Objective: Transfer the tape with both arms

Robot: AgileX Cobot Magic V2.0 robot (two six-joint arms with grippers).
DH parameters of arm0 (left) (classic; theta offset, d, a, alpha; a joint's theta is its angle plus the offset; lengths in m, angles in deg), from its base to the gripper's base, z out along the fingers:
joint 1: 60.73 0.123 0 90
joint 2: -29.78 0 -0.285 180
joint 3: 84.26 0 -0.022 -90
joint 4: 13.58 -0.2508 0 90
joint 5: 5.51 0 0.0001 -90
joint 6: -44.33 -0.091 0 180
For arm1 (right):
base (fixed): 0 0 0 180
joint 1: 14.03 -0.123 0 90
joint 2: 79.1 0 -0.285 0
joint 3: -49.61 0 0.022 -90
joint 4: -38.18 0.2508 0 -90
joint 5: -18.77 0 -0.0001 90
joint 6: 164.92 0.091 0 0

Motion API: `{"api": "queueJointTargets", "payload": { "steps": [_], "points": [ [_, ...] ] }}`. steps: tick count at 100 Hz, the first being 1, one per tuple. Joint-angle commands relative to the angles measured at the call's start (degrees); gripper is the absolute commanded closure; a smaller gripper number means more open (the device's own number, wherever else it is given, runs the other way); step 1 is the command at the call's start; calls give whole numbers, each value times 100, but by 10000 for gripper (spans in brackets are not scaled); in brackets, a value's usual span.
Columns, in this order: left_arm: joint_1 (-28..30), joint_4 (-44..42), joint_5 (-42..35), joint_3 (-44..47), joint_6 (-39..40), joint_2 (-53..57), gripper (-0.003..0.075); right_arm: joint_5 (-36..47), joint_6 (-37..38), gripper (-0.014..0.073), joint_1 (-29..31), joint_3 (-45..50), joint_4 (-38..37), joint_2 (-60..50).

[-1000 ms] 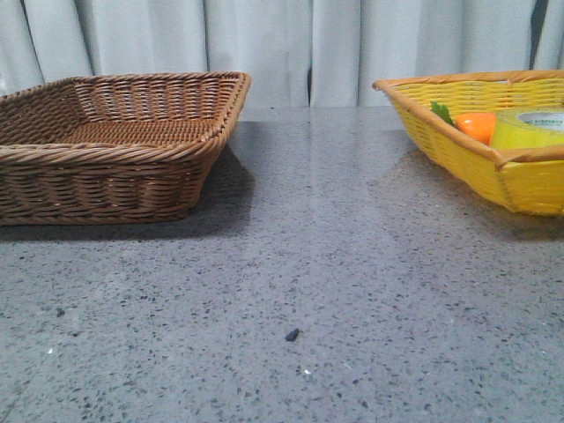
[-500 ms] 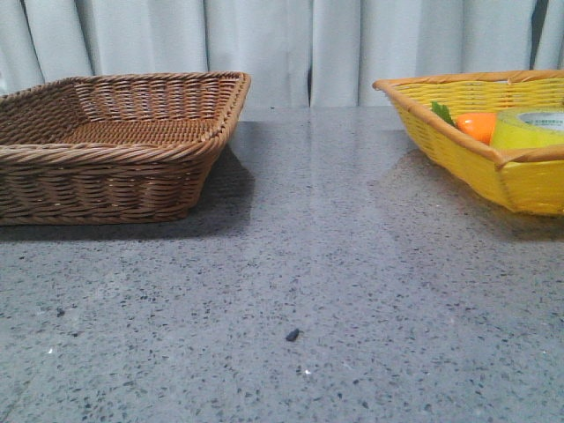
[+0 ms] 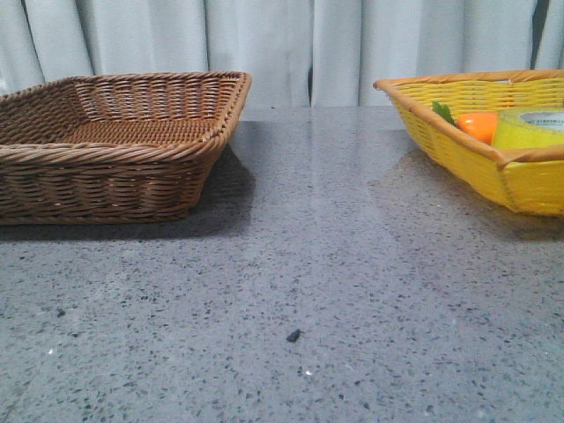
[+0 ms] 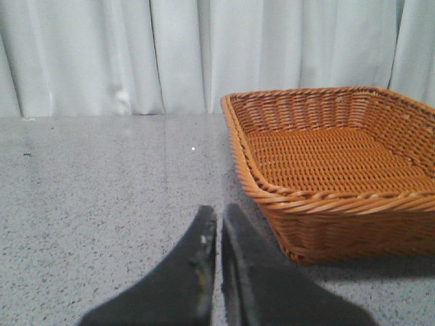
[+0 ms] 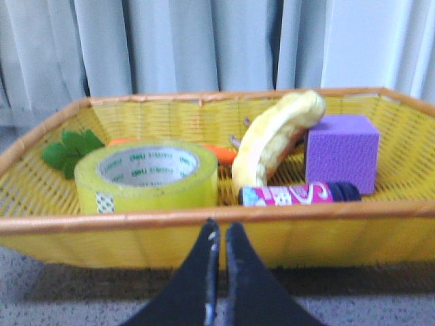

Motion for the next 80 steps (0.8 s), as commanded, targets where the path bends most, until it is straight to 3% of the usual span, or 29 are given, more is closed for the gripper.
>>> {"api": "queueJointTargets", "payload": {
  "steps": [1,26,64,80],
  "points": [
    [-11,225,-612,53,55,164,741,580,-37,668,28,128,18,-82],
    [-11,404,-524,-235,55,45,741,295,-37,668,-30,-196,206,190],
    [-11,65,-74,-1462,55,-1160,741,-228,-37,668,-123,-1443,272,1703],
    [-11,65,-63,-1837,55,-1547,741,-838,-37,668,-123,-2174,272,2356]
  ]
}}
